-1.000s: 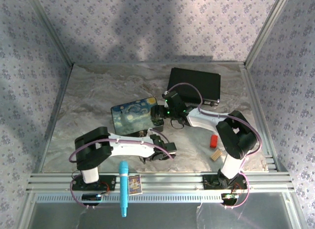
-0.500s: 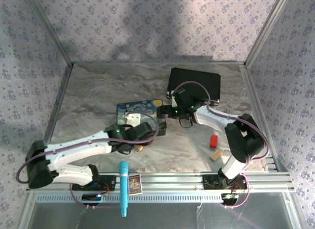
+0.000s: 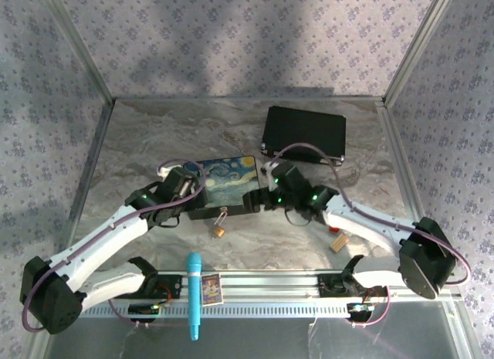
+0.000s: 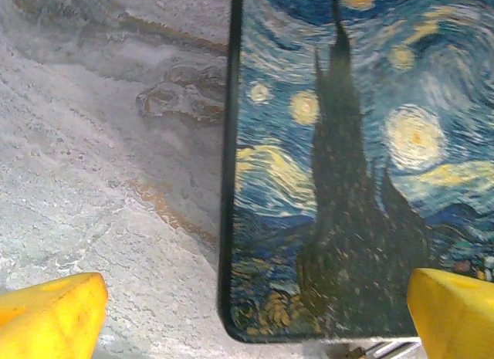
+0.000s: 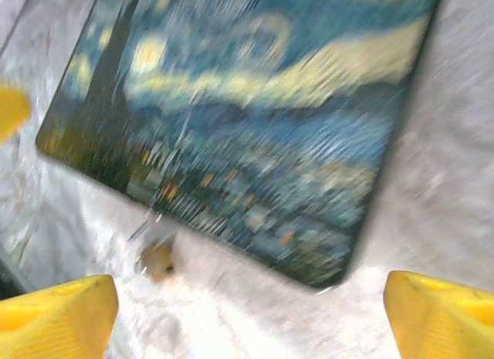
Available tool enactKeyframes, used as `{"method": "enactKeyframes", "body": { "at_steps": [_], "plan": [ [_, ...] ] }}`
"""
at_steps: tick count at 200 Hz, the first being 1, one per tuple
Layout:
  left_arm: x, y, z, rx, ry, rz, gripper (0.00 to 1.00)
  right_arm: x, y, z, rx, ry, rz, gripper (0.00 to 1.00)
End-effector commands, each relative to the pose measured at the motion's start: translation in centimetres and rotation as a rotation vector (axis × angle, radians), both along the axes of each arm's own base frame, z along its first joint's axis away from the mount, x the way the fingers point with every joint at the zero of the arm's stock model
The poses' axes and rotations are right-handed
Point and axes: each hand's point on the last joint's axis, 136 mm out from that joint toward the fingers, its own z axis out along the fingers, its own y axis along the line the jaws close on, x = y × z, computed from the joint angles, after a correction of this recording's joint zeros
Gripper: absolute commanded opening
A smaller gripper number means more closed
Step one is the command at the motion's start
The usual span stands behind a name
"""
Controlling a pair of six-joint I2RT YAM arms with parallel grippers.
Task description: Unlock a padlock with a key
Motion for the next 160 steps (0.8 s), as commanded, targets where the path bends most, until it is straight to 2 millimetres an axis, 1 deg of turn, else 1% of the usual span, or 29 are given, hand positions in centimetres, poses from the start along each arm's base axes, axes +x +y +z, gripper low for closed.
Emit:
{"method": "enactKeyframes", "body": {
  "at_steps": [1, 12, 31, 45, 75, 94, 115, 138, 160],
  "plan": [
    [1.7, -1.1, 0.8, -0.073, -0.043, -0.049, 0.99, -1.0, 2.3, -1.3, 0.015, -0.015, -0.021, 0.84],
    [2.4, -1.1, 0.6, -0.077, -0.039, -0.051, 0.99, -1.5, 3.6, -2.1, 0.014, -0.013, -0.009, 0.80],
    [3.3, -1.3, 0.5, -0.084, -0.037, -0.053, 0.99, -2.0, 5.8, -3.5, 0.023, -0.010, 0.027, 0.78],
    [3.6, -1.2, 0.3, -0.074, -0.036, -0.049, 0.99, -2.4, 7.4, -4.6, 0.019, -0.001, 0.055, 0.76],
    [4.1, -0.6, -0.7, -0.041, -0.028, -0.016, 0.99, -2.9, 10.3, -6.7, -0.024, -0.004, 0.083, 0.66],
    [4.3, -0.4, -1.2, -0.036, -0.025, -0.005, 0.99, -3.0, 11.3, -8.0, -0.032, 0.017, 0.076, 0.65],
    [4.1, -0.3, -1.5, -0.039, -0.018, -0.002, 0.99, -3.3, 11.8, -9.1, -0.040, 0.027, 0.080, 0.64],
    [3.9, -0.2, -1.5, -0.043, -0.021, 0.000, 0.99, -3.8, 11.8, -10.1, -0.075, 0.032, 0.083, 0.62],
    [3.8, -0.2, -1.5, -0.044, -0.025, 0.002, 0.99, -4.1, 11.3, -11.2, -0.123, 0.033, 0.073, 0.57]
  ]
}}
